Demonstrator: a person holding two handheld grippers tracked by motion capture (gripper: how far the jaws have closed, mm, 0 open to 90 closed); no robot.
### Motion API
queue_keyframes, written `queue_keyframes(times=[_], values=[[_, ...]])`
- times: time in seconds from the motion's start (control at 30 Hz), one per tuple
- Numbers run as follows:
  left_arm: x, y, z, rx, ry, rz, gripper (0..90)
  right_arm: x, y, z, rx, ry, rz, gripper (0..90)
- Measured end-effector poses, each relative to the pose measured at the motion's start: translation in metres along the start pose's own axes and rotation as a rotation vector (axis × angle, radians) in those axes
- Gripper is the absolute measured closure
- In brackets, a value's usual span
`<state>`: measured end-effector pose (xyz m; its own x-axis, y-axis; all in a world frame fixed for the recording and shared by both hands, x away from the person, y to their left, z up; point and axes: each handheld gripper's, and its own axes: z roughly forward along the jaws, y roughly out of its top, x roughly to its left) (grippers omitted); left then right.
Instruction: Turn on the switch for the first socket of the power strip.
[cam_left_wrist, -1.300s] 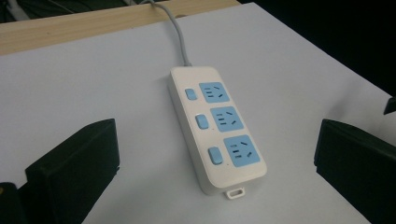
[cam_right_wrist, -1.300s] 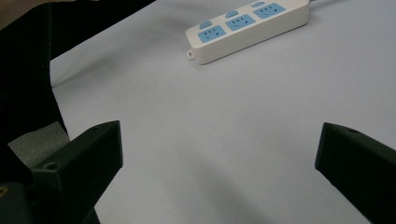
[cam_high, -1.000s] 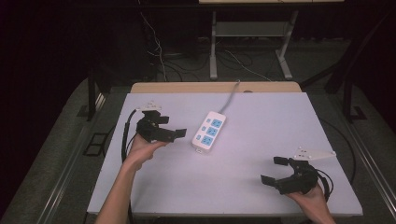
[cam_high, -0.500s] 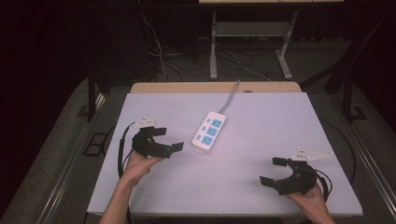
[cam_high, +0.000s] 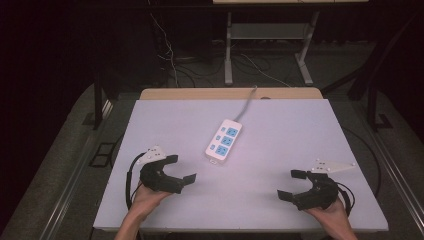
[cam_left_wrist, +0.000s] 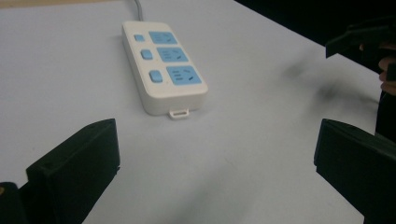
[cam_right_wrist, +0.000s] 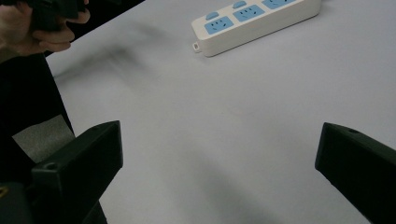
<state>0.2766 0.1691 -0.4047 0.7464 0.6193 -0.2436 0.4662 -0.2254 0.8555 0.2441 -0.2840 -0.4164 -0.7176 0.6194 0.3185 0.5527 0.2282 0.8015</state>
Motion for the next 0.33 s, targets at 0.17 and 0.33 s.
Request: queue_keyframes(times=[0.17,0.33], values=[[-0.001,-0.010,-0.001,0.010,0.002,-0.009,0.0,0.000,0.000,0.001,0.007,0.002,0.002,0.4],[-0.001,-0.017,-0.001,0.013,0.003,-0.017,0.0,-0.001,-0.001,0.001,0.007,0.004,0.006,0.4]])
